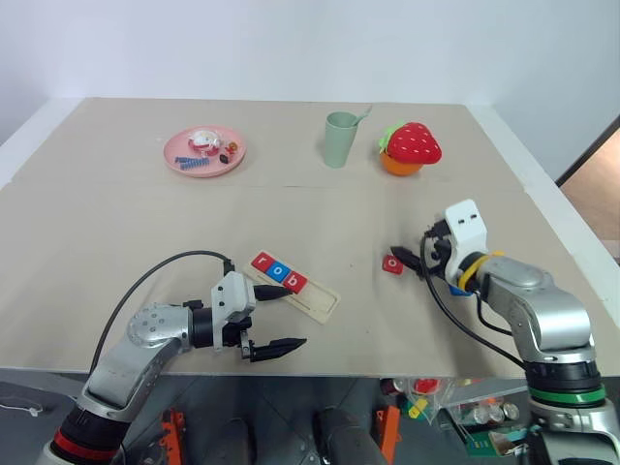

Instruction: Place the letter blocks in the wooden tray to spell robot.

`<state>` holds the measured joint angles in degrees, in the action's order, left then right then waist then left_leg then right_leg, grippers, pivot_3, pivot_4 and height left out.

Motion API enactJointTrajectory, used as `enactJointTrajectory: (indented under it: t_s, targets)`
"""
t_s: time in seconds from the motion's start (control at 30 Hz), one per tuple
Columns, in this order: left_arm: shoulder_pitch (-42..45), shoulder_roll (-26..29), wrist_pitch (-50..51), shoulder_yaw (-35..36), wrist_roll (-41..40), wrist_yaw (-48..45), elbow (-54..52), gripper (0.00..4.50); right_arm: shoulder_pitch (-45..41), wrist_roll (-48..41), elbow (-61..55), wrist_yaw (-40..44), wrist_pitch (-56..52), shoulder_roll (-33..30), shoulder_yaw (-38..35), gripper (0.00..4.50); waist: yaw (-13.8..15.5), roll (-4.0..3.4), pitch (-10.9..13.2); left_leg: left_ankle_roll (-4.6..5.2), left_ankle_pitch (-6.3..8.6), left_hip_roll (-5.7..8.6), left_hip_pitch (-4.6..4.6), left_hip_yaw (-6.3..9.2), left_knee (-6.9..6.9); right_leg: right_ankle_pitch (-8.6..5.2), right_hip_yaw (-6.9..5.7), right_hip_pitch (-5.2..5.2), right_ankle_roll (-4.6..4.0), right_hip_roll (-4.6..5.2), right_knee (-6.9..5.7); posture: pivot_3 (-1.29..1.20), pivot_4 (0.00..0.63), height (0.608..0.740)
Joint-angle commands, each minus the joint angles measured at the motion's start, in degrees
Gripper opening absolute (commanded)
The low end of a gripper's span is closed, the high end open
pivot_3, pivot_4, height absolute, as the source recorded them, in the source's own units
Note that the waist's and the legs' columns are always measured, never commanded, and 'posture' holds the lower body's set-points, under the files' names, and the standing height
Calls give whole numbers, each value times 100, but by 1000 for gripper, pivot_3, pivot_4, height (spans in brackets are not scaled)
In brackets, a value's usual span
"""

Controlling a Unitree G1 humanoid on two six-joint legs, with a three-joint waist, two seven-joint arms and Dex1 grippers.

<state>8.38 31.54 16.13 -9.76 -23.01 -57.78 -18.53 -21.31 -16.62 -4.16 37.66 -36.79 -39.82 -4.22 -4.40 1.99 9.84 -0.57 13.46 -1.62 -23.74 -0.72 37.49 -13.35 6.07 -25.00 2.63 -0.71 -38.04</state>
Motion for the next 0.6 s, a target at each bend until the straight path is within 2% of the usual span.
enactJointTrajectory:
  t_s: [0.03, 0.23, 0.6]
  targets:
    - [-19, 13, -123, 56, -10, -7, -63, 4500, 4, 45, 508, 1067, 1327, -326, 34, 4470, 0, 0, 0, 0, 0, 0, 3, -1, 4, 2, 1, 4, 2, 0, 0, 0, 150, 740]
    - [21, -90, -58, 122, -67, 116, -47, 4500, -138, -21, 1142, 1859, 2077, -295, 68, 4470, 0, 3, 3, -1, -1, 1, 61, -11, 8, 9, 11, 64, 6, 1, 1, 0, 150, 740]
    - [212, -252, 392, 356, -499, 333, -133, 4500, -632, 303, 2084, 2090, 2595, -97, 384, 4470, 10, 3, 4, -4, -4, 2, 64, -12, 15, 14, 15, 68, 11, 1, 0, 0, 150, 740]
